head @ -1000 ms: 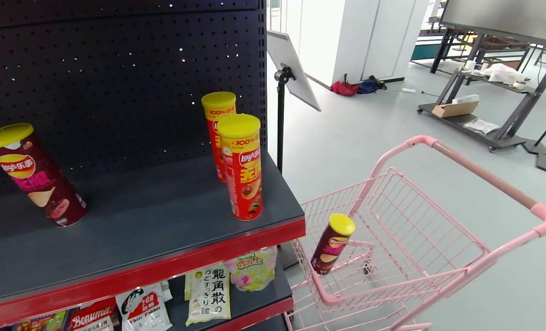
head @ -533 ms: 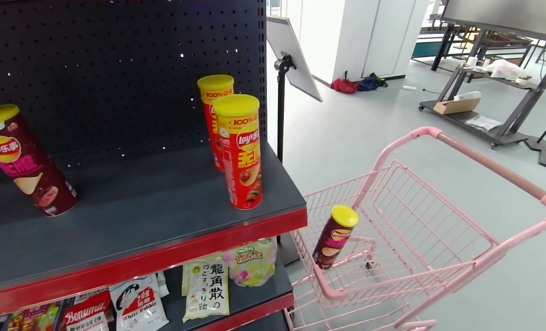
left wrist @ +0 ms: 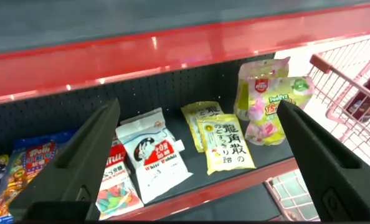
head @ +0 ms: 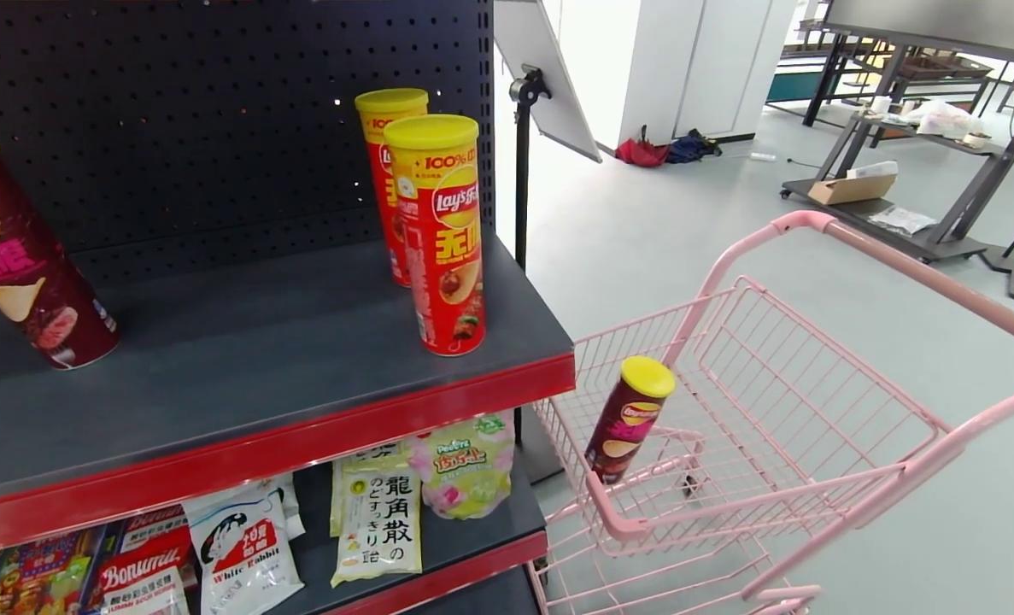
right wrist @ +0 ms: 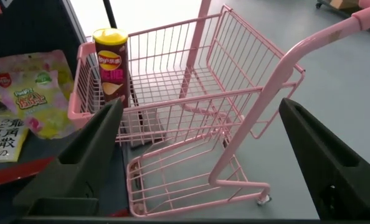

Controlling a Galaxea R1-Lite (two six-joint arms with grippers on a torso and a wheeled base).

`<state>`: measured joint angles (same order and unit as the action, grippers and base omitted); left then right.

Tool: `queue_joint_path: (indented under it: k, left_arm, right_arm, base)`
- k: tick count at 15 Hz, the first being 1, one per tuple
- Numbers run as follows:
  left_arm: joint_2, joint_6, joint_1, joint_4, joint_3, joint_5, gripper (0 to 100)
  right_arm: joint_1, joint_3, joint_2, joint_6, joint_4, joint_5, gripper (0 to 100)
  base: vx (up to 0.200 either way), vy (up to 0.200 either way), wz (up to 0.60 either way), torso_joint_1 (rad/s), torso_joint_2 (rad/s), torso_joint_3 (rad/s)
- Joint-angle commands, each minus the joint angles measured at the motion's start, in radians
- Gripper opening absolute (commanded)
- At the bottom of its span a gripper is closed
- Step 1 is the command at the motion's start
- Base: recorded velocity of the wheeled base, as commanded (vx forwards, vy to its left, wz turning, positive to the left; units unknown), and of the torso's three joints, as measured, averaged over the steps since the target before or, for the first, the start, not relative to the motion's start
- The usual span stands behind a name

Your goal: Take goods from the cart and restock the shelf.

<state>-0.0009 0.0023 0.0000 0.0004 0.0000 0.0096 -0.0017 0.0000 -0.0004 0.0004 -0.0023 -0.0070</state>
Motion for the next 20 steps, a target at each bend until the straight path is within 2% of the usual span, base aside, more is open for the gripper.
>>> queue_joint_path:
  k: [1,9,14,15,16,17,18,20]
  left_arm:
    - [0.001,0.001,0.0,0.0,0.0,0.0,100]
    - [0.001,-0.001,0.0,0.0,0.0,-0.002,100]
    - [0.001,0.001,0.0,0.0,0.0,0.0,100]
    - [0.001,0.001,0.0,0.0,0.0,0.001,100]
    - [0.001,0.001,0.0,0.0,0.0,0.0,100]
    - [0.001,0.001,0.0,0.0,0.0,0.0,100]
    - [0.001,0.002,0.0,0.0,0.0,0.0,100]
    - [0.001,0.001,0.0,0.0,0.0,0.0,100]
  right_arm:
    - [0.0,0.0,0.0,0.003,-0.001,-0.001,100]
    - [-0.003,0.0,0.0,0.003,-0.001,-0.018,100]
    - [-0.001,0.0,0.0,-0.046,-0.004,0.001,100]
    - [0.012,-0.14,0.096,-0.045,-0.021,0.056,100]
    - [0.026,-0.373,0.381,0.036,-0.03,0.065,100]
    - [0.037,-0.583,0.576,0.181,-0.03,0.079,100]
    - [0.055,-0.672,0.712,0.201,-0.041,0.127,100]
    - [0.121,-0.617,0.919,0.199,-0.128,0.179,100]
  base:
    - [0.0,0.0,0.0,-0.056,0.18,0.129]
    - [0.0,0.0,0.0,-0.005,0.02,0.013]
    - [0.0,0.0,0.0,0.0,0.0,0.0]
    - [0.0,0.0,0.0,0.0,0.0,0.0]
    - [0.0,0.0,0.0,0.0,0.0,0.0]
    - [0.0,0.0,0.0,0.0,0.0,0.0]
    - [0.0,0.0,0.0,0.0,0.0,0.0]
    - [0.0,0.0,0.0,0.0,0.0,0.0]
